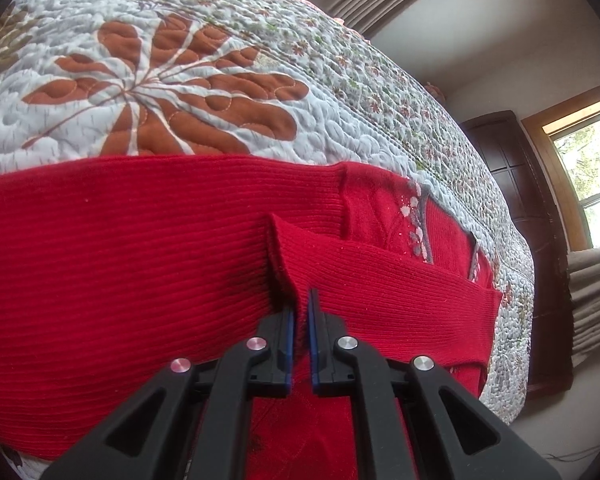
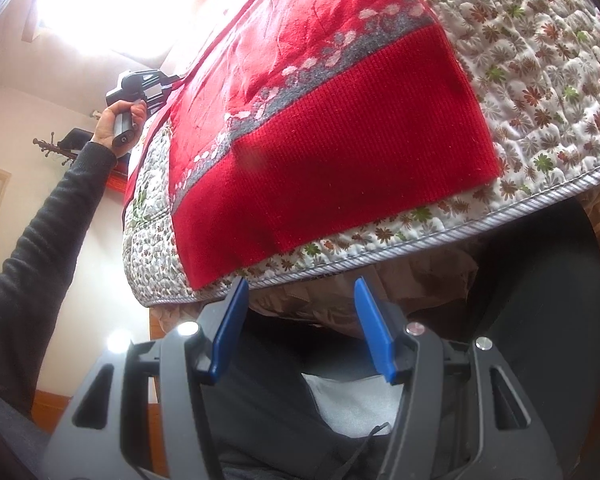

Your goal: Fold small clothes

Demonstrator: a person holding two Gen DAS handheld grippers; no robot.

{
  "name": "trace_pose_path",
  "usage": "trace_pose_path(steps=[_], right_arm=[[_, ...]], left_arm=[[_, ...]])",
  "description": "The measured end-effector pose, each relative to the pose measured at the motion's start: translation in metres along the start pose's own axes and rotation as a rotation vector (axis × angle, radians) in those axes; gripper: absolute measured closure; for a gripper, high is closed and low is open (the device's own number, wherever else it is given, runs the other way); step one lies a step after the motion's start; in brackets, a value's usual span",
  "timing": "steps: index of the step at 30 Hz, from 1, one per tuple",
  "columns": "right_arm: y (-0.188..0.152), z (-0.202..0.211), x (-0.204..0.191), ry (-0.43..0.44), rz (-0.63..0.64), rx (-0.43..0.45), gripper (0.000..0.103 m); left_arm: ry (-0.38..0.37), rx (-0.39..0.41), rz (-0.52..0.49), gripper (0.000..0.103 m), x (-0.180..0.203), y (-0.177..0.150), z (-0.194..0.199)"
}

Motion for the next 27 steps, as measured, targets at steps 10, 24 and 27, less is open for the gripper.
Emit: trace_pose_path(steps=[10,24,27], right_arm=[[-0.003,-0.001,0.001,0.002,-0.004,-0.004,0.047],[-0.006,-0.01,-0.003,0.008,0.003,-0.027,0.047],[-0.006,-0.008,-0.003,0.008,0.002,-0.022,0.047]], left_arm=[[-0.016,0.017,0.041,0.098,-0.008,0.005,0.005],[-0.016,0.005,0.079,0.098,-0.033,-0.002,0.002],[-0.005,0.009,0.059,0.098,-0.03,-0.003,0.003]])
Point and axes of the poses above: each gripper's, at about its wrist camera, not at the fingertips, and z roughly against the way its jaws point, x to its right, y to its top, the point moved 10 cm from there along -z, roughly the way its jaws point, and after that the axes turned 15 degrees about y, right-handed, at the moved point
